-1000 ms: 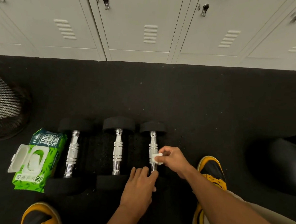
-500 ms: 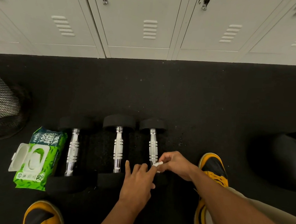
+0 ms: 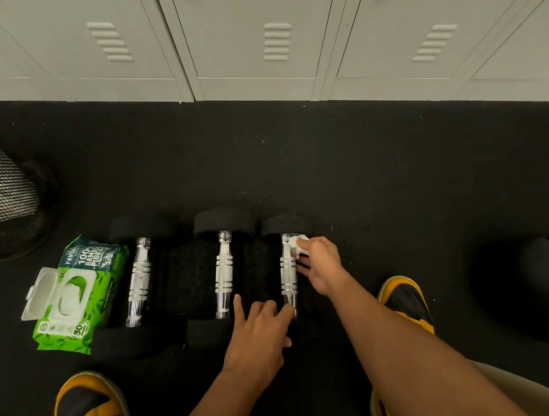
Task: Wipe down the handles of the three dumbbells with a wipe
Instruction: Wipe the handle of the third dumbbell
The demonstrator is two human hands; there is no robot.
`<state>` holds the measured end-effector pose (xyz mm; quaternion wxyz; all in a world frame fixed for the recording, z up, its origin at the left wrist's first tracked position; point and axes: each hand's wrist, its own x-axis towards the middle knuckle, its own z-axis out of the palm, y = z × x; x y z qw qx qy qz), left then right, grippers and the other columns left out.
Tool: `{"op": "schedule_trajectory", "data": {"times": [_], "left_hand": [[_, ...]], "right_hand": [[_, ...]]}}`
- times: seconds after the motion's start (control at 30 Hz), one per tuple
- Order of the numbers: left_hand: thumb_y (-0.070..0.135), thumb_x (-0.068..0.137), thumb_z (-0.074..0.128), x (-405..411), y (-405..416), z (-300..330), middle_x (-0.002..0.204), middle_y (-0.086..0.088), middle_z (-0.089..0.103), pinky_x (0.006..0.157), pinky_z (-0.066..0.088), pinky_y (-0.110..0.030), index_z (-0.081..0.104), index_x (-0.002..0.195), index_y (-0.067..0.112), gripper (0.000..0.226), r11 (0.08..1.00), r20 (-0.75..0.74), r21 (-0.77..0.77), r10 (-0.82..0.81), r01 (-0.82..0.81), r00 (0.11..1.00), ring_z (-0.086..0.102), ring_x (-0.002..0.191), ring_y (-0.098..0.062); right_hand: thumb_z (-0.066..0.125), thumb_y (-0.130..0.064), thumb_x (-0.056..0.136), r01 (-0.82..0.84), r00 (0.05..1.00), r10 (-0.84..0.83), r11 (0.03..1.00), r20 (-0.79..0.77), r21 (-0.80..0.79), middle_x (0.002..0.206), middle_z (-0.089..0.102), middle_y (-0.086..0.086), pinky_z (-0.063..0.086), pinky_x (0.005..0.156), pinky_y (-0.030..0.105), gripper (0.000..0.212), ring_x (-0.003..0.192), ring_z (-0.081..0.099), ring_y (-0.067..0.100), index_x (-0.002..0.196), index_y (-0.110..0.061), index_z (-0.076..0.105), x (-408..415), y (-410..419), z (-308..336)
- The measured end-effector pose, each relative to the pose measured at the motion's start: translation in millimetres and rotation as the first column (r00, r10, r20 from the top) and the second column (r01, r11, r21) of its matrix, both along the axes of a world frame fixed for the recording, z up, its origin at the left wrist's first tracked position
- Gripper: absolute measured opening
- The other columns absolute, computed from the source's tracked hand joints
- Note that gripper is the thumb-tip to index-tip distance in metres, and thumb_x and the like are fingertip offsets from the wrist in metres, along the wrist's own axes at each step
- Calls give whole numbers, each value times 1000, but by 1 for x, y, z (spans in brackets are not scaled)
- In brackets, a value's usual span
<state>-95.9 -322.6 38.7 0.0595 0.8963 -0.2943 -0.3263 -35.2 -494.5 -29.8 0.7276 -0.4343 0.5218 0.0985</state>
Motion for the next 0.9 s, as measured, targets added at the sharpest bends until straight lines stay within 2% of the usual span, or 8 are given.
{"op": "schedule_trajectory", "data": {"times": [0.13,0.23,0.33,0.43,0.63,0.73,0.9], "left_hand": [[25,94,57,2,3,3,130,2,49,117,2,-62,36,136,28,48,1000,20,13,-19,18,1000,39,130,-21],[25,93,57,5,6,2,130,3,50,116,1,-64,35,135,28,48,999,36,32,-39,38,999,39,131,-21],[26,93,57,7,8,1,131,3,51,116,0,-65,35,135,28,47,998,39,43,-53,51,998,39,131,-21],[26,93,57,7,9,0,130,4,52,116,0,-64,36,135,29,47,998,38,42,-46,44,998,41,130,-20],[26,92,57,6,9,1,127,6,52,116,1,-64,35,135,30,48,999,29,45,-23,22,999,42,128,-20],[25,92,57,6,8,2,126,6,52,116,2,-63,35,134,30,48,999,25,45,-8,7,1000,43,127,-20],[26,92,58,7,8,1,128,7,52,116,2,-63,34,136,31,50,999,19,47,2,-3,1000,42,128,-19]], "right_hand": [[62,-7,90,-1,1000,0,999,19,52,107,67,12,49,72,39,15,98,65,25,104,-13,56,0,7,-1],[61,-7,89,-88,996,88,996,13,24,110,65,11,49,74,38,18,100,64,25,104,-13,57,-3,7,0],[61,-9,85,-235,972,234,969,-23,-78,107,67,8,47,79,38,13,96,63,21,94,-18,60,-7,5,3],[62,-13,84,-366,931,360,915,-64,-168,96,65,3,43,72,34,10,84,57,16,80,-22,58,-14,4,6],[63,-13,81,-470,882,463,850,-90,-238,102,65,6,44,73,33,10,88,56,18,76,-21,57,-28,5,11],[65,-14,81,-501,864,493,819,-102,-280,91,62,3,45,79,36,15,84,54,16,71,-20,55,-35,6,13],[66,-12,83,-581,809,577,760,-109,-290,82,58,-2,41,70,29,15,76,52,11,72,-20,58,-49,9,13]]}}
